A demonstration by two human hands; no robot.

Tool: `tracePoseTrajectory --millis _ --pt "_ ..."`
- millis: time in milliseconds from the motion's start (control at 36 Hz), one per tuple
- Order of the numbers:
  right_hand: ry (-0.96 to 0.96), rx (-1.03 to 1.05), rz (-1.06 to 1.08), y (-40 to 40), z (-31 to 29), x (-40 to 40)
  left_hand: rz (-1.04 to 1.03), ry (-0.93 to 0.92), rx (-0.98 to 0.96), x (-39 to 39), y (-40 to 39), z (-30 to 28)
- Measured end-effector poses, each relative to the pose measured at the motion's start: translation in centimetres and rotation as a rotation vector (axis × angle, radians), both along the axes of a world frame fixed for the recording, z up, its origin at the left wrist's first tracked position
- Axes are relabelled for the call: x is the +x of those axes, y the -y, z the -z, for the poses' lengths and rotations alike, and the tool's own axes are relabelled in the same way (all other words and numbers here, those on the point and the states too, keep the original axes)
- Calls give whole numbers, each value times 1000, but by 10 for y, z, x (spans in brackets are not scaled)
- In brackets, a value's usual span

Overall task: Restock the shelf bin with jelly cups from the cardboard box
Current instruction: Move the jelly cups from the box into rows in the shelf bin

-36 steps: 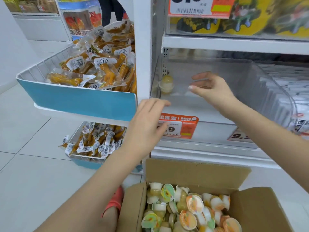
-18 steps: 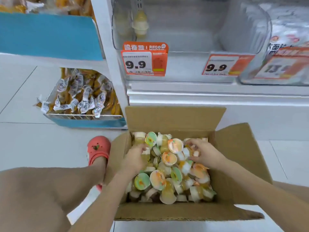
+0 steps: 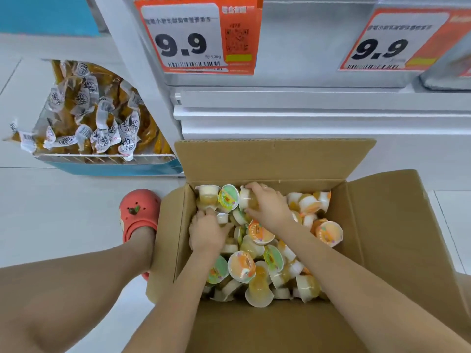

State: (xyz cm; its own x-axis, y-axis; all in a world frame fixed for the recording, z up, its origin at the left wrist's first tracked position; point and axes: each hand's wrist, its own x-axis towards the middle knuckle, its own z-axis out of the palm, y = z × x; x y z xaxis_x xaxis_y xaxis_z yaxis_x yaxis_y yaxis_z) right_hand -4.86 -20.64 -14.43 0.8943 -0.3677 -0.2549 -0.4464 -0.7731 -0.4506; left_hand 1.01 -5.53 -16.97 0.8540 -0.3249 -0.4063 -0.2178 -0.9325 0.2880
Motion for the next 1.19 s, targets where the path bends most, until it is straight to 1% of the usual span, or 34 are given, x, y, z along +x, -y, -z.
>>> tracePoseTrajectory --millis 56,139,167,250,333,417,500,556,639,750,806,889,1083,1139,1194 --pt "35 43 41 0 1 -1 -43 -17 -40 1 2 -3" --pt "133 120 67 0 -3 -9 -182 -78 -156 1 1 -15" --pt "174 144 71 0 -6 -13 -197 -61 -195 -1 0 -21" --pt "250 300 136 2 -26 -25 -96 47 -307 -13 -1 -40" --pt "301 500 191 10 -54 -34 -16 61 -506 -25 5 -70" --pt "372 744 268 22 -92 -38 57 163 -664 -30 11 -110" --pt "416 848 300 33 -136 -39 89 193 -805 -28 13 -159" --pt "439 841 251 39 -166 -38 141 173 -866 -23 15 -191" --pt "469 774 160 46 -207 -42 250 146 -862 -11 18 -235" --pt "562 626 81 43 -243 -57 335 -3 -850 1 20 -275" --pt "593 613 65 40 -248 -64 324 -113 -901 4 21 -282" --pt "595 635 55 38 -254 -67 255 -243 -1039 4 27 -291" --pt "639 650 -1 44 -284 -59 206 -370 -1168 12 34 -310" --pt "628 655 -38 45 -289 -56 175 -468 -1185 8 37 -309" --pt "608 636 -81 45 -291 -52 124 -621 -1227 2 39 -308"
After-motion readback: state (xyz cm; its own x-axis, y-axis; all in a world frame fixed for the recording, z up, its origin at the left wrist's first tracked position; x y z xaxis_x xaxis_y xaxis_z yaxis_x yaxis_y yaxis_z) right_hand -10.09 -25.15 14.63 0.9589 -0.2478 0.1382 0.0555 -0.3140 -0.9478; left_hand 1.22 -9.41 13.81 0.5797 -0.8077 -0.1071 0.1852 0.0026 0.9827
